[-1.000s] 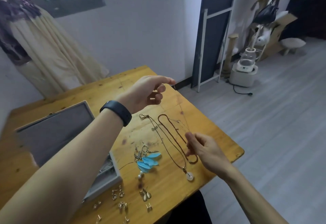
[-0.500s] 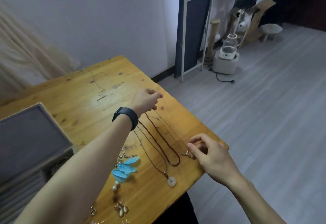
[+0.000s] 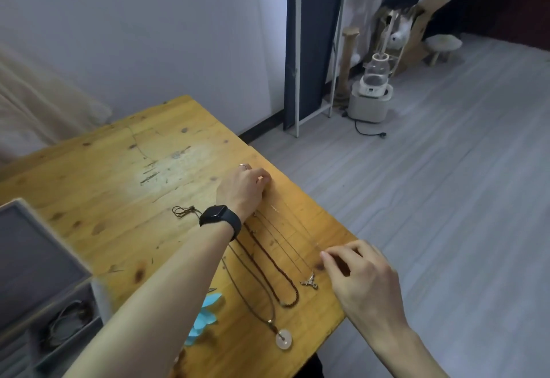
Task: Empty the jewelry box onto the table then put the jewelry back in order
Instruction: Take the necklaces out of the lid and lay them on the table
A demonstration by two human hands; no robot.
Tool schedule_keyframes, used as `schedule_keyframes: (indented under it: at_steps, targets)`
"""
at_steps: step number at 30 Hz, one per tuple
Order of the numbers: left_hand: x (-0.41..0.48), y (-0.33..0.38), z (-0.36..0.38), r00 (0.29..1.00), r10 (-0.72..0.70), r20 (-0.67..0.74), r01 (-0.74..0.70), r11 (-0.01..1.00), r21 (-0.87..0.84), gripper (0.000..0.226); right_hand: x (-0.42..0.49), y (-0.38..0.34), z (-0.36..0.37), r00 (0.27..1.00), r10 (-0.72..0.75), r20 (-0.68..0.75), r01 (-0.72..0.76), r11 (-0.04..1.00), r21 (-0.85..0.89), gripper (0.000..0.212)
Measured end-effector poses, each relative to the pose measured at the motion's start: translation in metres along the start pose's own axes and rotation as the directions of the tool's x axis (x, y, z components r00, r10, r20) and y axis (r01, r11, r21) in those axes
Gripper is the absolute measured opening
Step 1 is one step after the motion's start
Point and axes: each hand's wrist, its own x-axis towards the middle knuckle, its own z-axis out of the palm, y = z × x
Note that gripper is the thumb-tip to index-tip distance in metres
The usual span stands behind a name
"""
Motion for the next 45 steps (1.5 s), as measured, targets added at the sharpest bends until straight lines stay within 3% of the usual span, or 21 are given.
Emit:
schedule_keyframes:
  at_steps: [7, 12, 16, 22, 31, 39, 45]
  targets:
    - [-0.002, -0.003, -0.001, 1.0, 0.007, 0.007, -0.006, 0.993, -0.119, 0.025, -0.002, 0.001, 0.007, 0.996, -0.04, -0.079, 0.039, 0.999, -0.018, 0.017]
    - [-0.017, -0.006, -0.006, 0.981, 0.191, -0.022, -0.191, 0.982, 0.005, 0.03, -0.008, 0.0, 0.007, 0.995, -0.03, -0.092, 0.031, 0.999, 0.011, 0.03]
    - [-0.032, -0.007, -0.003, 0.952, 0.303, 0.034, -0.305, 0.945, 0.116, 0.036, -0.016, -0.001, 0.008, 0.993, -0.043, -0.109, 0.047, 0.998, 0.029, 0.022]
    - [-0.038, -0.011, 0.0, 0.963, 0.241, 0.117, -0.253, 0.962, 0.101, 0.043, -0.017, 0.001, 0.01, 0.993, -0.042, -0.109, 0.046, 0.999, 0.027, 0.004]
    - [-0.042, -0.006, -0.004, 0.966, 0.189, 0.174, -0.2, 0.978, 0.05, 0.041, -0.019, -0.002, 0.014, 0.988, -0.053, -0.142, 0.057, 0.998, 0.019, 0.007]
    - [-0.08, -0.006, -0.05, 0.983, 0.173, 0.062, -0.168, 0.982, -0.083, 0.042, -0.025, -0.01, 0.004, 0.99, -0.049, -0.136, 0.065, 0.991, 0.115, 0.025]
    - [-0.149, -0.043, -0.094, 0.995, 0.066, -0.078, -0.078, 0.983, -0.167, 0.045, -0.046, -0.083, -0.007, 0.967, -0.241, -0.088, 0.256, 0.923, 0.287, 0.023]
